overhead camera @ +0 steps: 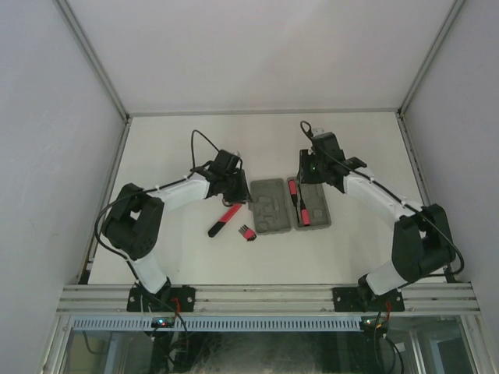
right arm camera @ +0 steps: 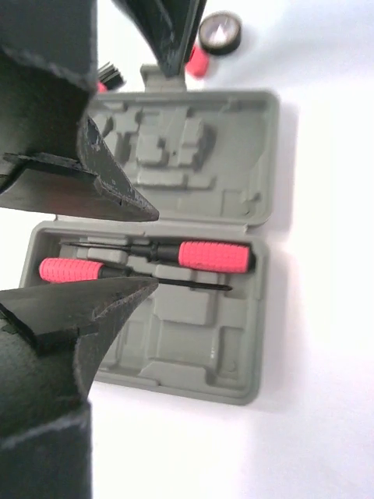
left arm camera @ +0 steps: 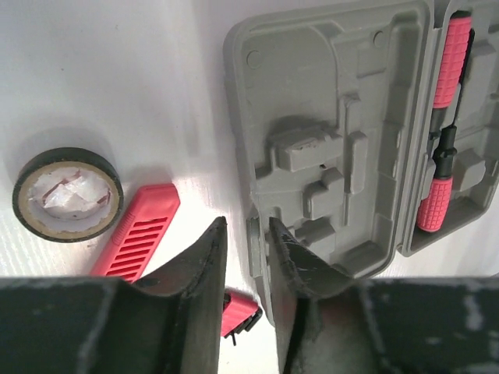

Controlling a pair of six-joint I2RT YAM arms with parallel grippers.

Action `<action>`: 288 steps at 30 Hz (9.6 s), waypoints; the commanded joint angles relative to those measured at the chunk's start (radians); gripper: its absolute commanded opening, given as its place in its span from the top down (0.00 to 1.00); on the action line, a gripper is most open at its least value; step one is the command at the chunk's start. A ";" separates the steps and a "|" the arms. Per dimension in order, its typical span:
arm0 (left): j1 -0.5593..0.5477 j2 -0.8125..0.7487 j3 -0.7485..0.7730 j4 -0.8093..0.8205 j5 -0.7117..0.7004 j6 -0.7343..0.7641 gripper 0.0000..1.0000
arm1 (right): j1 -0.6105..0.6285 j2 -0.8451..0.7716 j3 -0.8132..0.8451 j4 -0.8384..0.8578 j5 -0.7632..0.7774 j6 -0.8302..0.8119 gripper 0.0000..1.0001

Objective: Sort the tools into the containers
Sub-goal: Adjust the screwdriver in the storage box, then pick up the utility knife at the center of the board, then place the utility knife in the storage box.

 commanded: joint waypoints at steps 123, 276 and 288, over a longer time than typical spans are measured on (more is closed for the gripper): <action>-0.047 -0.352 -0.270 -0.108 -0.233 0.203 0.79 | -0.256 -0.364 -0.350 0.322 -0.266 0.139 0.27; 0.039 -0.110 0.016 0.035 0.038 0.133 0.53 | 0.122 -0.376 -0.031 0.119 -0.089 0.086 1.00; 0.029 -0.033 0.024 0.071 0.066 0.118 0.63 | 0.121 -0.377 -0.033 0.133 -0.129 0.097 1.00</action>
